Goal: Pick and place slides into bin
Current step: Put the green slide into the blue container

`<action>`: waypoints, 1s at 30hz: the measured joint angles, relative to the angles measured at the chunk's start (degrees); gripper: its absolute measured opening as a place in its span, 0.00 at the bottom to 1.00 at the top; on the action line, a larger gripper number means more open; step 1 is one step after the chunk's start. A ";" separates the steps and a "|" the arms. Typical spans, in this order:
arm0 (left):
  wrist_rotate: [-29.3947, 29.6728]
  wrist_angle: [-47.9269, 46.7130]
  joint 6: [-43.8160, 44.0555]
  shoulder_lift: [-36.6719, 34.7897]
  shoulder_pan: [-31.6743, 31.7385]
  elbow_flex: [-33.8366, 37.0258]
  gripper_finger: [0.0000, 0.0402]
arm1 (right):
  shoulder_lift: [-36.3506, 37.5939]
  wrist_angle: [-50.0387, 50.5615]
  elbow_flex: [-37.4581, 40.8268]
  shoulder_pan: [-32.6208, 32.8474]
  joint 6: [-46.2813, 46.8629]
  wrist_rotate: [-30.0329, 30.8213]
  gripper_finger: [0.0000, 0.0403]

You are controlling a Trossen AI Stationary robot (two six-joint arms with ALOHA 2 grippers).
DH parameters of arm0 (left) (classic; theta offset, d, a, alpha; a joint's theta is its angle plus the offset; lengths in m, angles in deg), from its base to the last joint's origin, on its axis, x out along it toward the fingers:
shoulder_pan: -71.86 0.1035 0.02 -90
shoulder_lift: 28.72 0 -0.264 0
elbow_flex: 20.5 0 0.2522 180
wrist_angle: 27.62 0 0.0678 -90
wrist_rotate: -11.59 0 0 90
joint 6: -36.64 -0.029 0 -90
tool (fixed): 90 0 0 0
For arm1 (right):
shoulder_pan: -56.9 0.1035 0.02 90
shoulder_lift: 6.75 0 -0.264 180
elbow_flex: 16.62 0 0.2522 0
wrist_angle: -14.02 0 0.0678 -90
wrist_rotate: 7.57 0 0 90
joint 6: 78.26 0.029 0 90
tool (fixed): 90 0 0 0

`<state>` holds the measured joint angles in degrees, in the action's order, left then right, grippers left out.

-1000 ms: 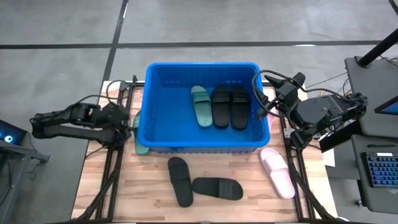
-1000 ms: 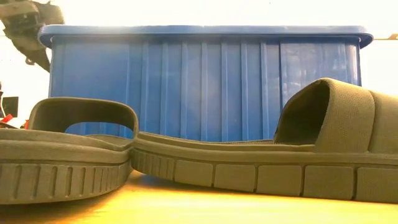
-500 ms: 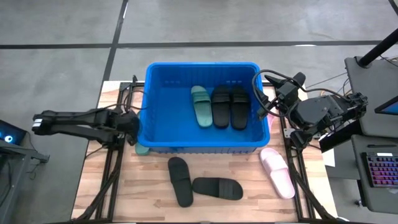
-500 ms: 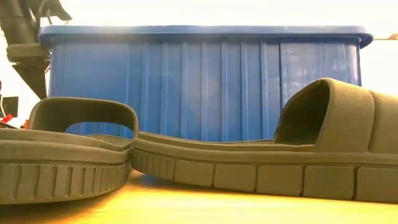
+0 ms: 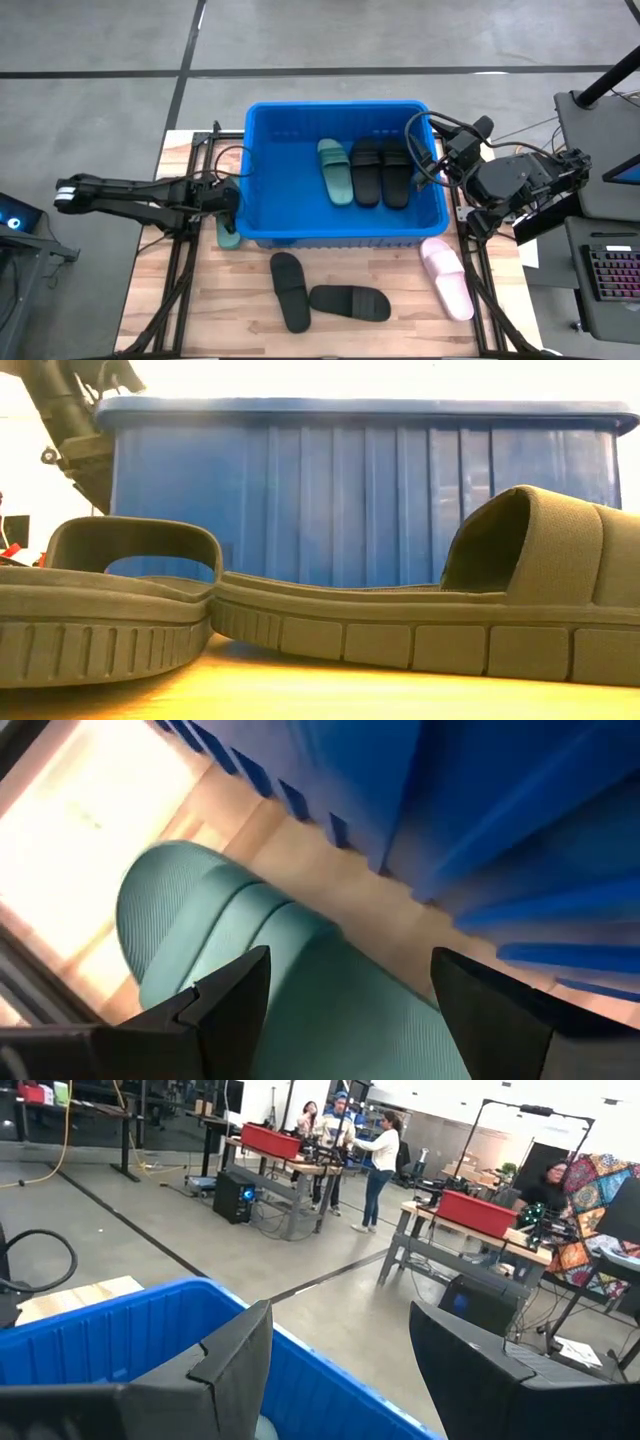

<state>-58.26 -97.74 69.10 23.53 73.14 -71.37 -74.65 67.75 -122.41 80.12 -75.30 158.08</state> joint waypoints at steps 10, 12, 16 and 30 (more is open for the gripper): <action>-7.43 -7.97 20.61 6.44 0.59 0.05 0.65 | 0.00 0.10 0.00 -0.02 -0.45 0.01 0.56; -6.70 -8.40 21.18 7.82 0.52 0.30 0.65 | 0.00 0.13 0.00 0.00 -0.49 0.03 0.56; -1.12 -9.04 21.64 10.01 0.45 -0.50 0.65 | 0.00 0.17 0.00 -0.01 -1.55 0.71 0.56; 4.46 1.35 15.60 13.55 0.52 3.54 0.65 | 0.00 0.18 0.00 -0.02 -1.78 0.92 0.56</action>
<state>-53.80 -96.38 84.70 37.08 73.66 -67.83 -74.65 67.92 -122.41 80.10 -77.08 159.00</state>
